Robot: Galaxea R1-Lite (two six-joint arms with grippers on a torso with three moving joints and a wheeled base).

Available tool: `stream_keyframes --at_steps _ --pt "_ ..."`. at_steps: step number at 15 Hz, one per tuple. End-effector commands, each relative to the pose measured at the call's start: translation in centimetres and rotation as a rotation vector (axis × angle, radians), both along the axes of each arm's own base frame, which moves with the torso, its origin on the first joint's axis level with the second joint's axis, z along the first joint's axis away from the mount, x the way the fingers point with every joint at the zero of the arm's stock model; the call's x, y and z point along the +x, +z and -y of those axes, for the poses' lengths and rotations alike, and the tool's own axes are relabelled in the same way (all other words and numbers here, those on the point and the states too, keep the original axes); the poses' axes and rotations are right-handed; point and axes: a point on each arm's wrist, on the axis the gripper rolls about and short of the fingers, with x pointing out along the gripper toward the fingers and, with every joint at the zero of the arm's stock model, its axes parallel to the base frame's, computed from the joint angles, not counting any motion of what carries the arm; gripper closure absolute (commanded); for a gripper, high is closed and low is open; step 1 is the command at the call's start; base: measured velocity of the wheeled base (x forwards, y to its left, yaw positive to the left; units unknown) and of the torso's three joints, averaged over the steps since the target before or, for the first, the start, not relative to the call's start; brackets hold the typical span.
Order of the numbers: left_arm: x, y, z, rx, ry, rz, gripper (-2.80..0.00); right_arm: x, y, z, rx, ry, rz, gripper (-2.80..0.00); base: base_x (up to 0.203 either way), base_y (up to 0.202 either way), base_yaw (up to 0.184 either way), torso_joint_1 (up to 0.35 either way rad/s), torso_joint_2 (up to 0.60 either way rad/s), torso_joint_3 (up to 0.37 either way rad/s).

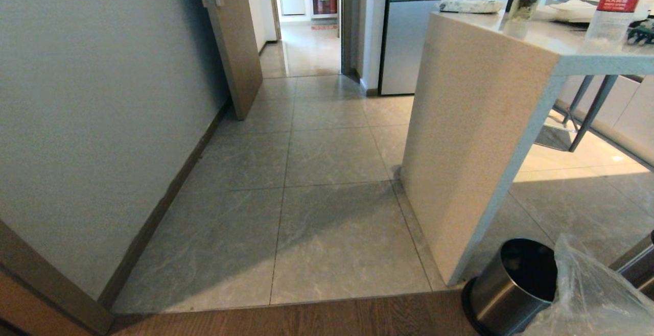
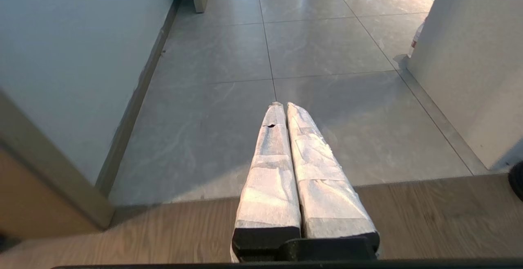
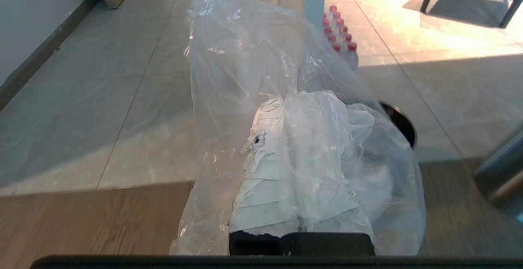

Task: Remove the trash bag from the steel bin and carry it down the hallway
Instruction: Put the trash bag at the door

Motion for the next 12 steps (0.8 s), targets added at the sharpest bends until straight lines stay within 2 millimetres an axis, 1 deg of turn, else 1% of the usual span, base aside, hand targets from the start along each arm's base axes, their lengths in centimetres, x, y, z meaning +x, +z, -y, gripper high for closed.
stream_keyframes --at_steps 1,12 --pt "0.00 0.00 0.00 0.000 0.000 0.000 0.00 0.02 -0.04 0.00 0.000 0.000 -0.003 0.00 0.192 0.000 0.002 0.005 0.00 0.002" --pt "0.00 0.00 0.00 0.000 0.000 0.000 0.00 0.02 -0.04 0.00 0.000 0.000 -0.003 0.00 0.188 0.000 0.000 0.002 0.00 0.003"
